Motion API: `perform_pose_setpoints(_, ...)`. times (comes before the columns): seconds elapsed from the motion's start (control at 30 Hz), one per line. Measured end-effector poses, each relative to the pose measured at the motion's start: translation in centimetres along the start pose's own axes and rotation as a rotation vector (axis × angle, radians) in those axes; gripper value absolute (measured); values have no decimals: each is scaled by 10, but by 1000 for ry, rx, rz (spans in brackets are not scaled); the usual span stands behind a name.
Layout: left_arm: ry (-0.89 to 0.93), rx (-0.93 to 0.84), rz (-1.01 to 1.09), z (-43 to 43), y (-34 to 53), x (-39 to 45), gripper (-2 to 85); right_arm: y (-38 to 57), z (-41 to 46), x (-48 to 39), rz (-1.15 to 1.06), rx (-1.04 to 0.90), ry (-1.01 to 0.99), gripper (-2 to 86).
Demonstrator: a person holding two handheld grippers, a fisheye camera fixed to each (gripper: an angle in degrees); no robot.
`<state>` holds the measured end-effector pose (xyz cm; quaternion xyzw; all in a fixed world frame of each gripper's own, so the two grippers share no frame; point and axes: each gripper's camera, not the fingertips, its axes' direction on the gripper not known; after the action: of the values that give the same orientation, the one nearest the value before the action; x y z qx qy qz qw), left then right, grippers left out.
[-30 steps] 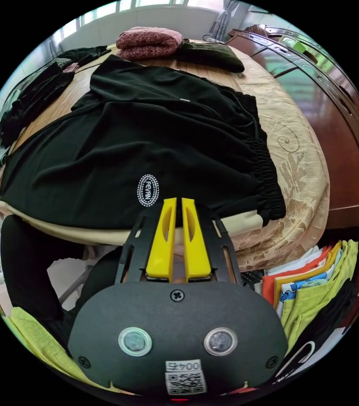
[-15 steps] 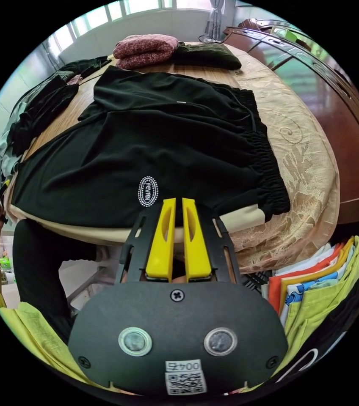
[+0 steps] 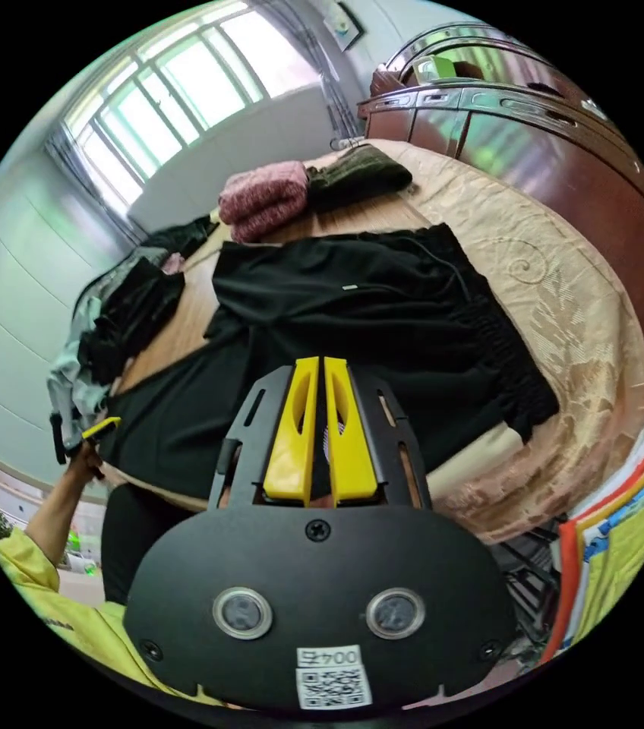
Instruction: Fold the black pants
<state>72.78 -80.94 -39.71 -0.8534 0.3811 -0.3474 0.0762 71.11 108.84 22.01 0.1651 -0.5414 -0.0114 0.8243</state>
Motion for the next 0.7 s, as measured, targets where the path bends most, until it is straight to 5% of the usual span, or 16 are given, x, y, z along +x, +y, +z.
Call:
perform_pose_setpoints(0.13, 174, 94, 75, 5, -57, 36, 31, -21, 16, -2, 28, 73, -77, 40)
perform_pose_setpoints(0.33, 441, -95, 113, 94, -163, 124, 123, -33, 27, 25, 24, 108, -111, 15)
perform_pose_setpoints(0.7, 449, -266, 50, 223, -240, 221, 128, -71, -7, 85, 90, 148, -30, 26)
